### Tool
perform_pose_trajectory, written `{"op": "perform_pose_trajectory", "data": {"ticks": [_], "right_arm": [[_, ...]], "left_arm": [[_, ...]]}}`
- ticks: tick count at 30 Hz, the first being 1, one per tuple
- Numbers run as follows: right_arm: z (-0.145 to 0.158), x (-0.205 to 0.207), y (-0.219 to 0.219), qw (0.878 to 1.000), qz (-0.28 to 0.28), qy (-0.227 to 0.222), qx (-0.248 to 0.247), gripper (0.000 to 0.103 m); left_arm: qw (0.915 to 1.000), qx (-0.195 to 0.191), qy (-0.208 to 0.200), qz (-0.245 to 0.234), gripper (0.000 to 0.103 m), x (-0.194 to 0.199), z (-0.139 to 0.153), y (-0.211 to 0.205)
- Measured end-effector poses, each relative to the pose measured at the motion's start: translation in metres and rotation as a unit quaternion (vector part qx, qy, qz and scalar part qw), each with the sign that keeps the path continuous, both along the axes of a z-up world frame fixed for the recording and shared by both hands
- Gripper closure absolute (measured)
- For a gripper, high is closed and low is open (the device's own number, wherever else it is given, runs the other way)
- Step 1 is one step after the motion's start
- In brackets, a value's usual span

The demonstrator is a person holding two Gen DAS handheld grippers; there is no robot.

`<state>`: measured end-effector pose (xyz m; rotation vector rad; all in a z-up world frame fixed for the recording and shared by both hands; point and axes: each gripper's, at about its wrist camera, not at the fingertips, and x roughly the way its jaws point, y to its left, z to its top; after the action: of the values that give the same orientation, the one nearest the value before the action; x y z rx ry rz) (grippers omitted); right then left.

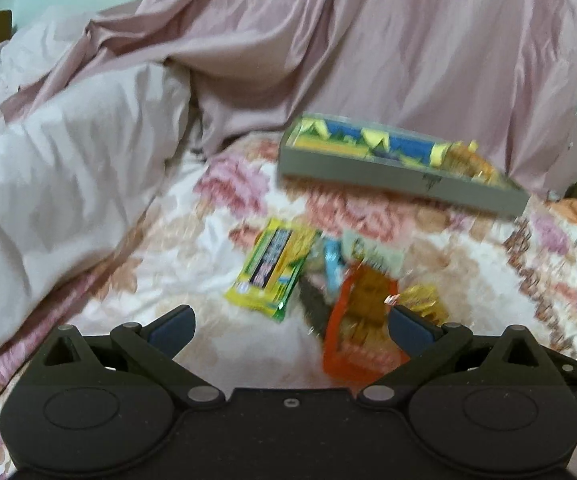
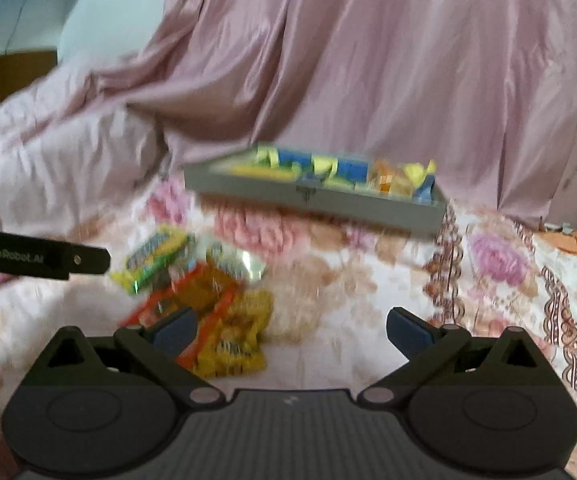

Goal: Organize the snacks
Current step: 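Withdraw both tools from the tray back over the remaining snacks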

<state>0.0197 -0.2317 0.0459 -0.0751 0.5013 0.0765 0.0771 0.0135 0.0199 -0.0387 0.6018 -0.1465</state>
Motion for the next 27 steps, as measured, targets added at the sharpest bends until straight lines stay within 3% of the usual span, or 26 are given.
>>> {"op": "perform_pose_trajectory", "data": {"ticks": [9,27], "right_arm": [[-0.024,0.016,0.002,0.999,0.000,0.050,0.000,0.000],[-0.050,0.068,0.016,0.995,0.036,0.094,-0.013,0.000]], "left_arm": [[0.9993,0.020,0.031,-0.004,0.001,0.014,-0.021,0.001],[0.9987,-0.001,0.050,-0.008,0.001,0.038,-0.033,0.005]]}}
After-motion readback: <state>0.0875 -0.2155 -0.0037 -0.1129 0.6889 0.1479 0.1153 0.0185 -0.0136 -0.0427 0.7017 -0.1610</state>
